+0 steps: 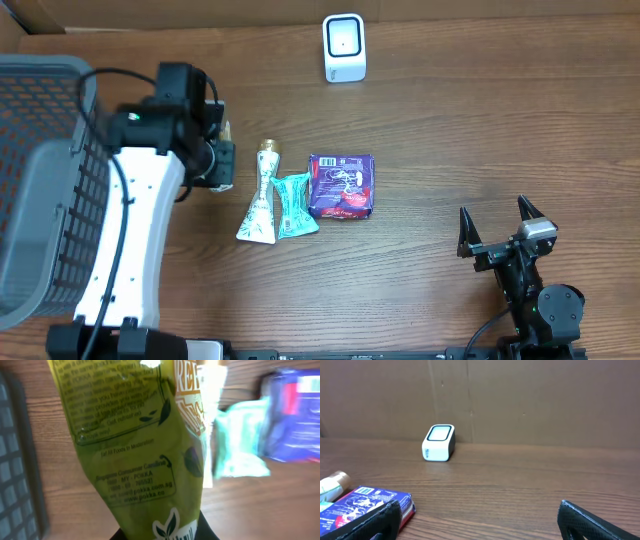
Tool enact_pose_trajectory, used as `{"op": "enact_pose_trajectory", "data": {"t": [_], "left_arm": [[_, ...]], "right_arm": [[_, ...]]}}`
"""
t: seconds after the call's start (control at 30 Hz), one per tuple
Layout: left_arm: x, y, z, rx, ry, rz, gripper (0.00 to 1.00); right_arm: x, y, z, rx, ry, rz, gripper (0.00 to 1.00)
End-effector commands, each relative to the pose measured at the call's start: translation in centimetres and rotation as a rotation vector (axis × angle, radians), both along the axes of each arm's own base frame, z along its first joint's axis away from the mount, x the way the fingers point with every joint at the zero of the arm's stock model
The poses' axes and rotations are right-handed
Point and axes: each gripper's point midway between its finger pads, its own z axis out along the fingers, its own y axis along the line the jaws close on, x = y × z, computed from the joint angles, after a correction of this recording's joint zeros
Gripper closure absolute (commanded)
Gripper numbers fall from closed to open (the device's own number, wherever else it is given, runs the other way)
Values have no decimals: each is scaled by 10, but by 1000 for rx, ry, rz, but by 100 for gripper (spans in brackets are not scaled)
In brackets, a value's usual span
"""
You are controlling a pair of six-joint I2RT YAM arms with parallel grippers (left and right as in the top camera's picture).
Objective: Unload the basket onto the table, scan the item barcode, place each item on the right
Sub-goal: 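Carry the tea pouch out and set it left of the white tube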
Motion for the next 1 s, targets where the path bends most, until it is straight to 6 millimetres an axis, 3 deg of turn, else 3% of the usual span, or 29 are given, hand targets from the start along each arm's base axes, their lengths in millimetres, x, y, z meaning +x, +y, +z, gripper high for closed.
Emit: {"op": "enact_pose_trajectory", "data": {"t": [0.0, 0.17, 0.3, 0.47, 0.5, 0.6, 0.77, 0.9, 0.97], "left_arm": [[0, 12, -31, 74, 5, -6, 96], [9, 11, -74, 101, -34, -116, 96], [14, 10, -98, 103, -72, -137, 96], [6, 10, -122, 98, -56, -139, 95], [5, 8, -125, 87, -56, -142, 90], [4, 0, -127, 44, -56, -153, 62], [10, -5, -124, 16, -82, -160, 35], [23, -6, -109, 17, -123, -159, 33], [34, -6, -90, 11, -155, -136, 34]], "right_arm": [[0, 2, -1, 3, -5, 10, 0], [0, 2, -2, 3, -5, 10, 0], [0, 2, -1, 3, -5, 10, 0], [0, 2, -1, 3, -5, 10, 0], [0, 2, -1, 3, -5, 10, 0], [0, 2, -1, 3, -5, 10, 0], [0, 2, -1, 3, -5, 10, 0], [0, 2, -1, 3, -5, 10, 0], [0, 2, -1, 3, -5, 10, 0]]}}
